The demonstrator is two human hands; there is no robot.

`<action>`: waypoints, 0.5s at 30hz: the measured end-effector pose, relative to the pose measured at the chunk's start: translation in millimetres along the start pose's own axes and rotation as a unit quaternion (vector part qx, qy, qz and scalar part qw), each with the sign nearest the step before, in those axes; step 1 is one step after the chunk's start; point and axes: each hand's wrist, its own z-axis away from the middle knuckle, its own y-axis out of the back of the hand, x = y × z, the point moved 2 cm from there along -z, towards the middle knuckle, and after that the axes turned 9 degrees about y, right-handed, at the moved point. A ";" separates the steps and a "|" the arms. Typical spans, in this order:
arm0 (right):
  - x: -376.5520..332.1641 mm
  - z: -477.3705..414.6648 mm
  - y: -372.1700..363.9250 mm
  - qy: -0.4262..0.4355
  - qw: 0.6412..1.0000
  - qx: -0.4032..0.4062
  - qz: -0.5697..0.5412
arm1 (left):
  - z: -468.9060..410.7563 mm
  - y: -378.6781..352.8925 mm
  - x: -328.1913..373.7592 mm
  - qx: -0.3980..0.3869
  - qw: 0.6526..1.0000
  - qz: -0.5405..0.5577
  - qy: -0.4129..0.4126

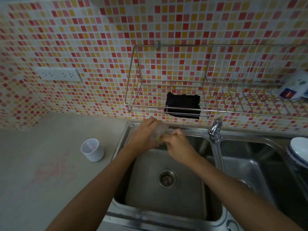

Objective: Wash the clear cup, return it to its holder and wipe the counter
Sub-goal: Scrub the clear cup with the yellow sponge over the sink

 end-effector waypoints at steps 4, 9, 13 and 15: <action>3.0 4.3 -4.4 -0.007 0.997 -0.049 -0.059 | 7.3 -6.8 -7.9 -0.028 0.999 -0.009 0.016; 6.1 4.3 9.9 0.080 0.991 0.001 0.106 | 1.6 -0.3 -7.4 -0.035 0.999 0.014 0.027; 3.7 10.9 7.6 0.120 0.986 0.010 0.113 | 3.2 2.9 -10.6 -0.065 0.998 0.022 0.012; 2.3 12.6 6.0 0.109 0.988 0.010 0.105 | 4.8 1.4 -10.2 -0.075 0.996 0.031 0.030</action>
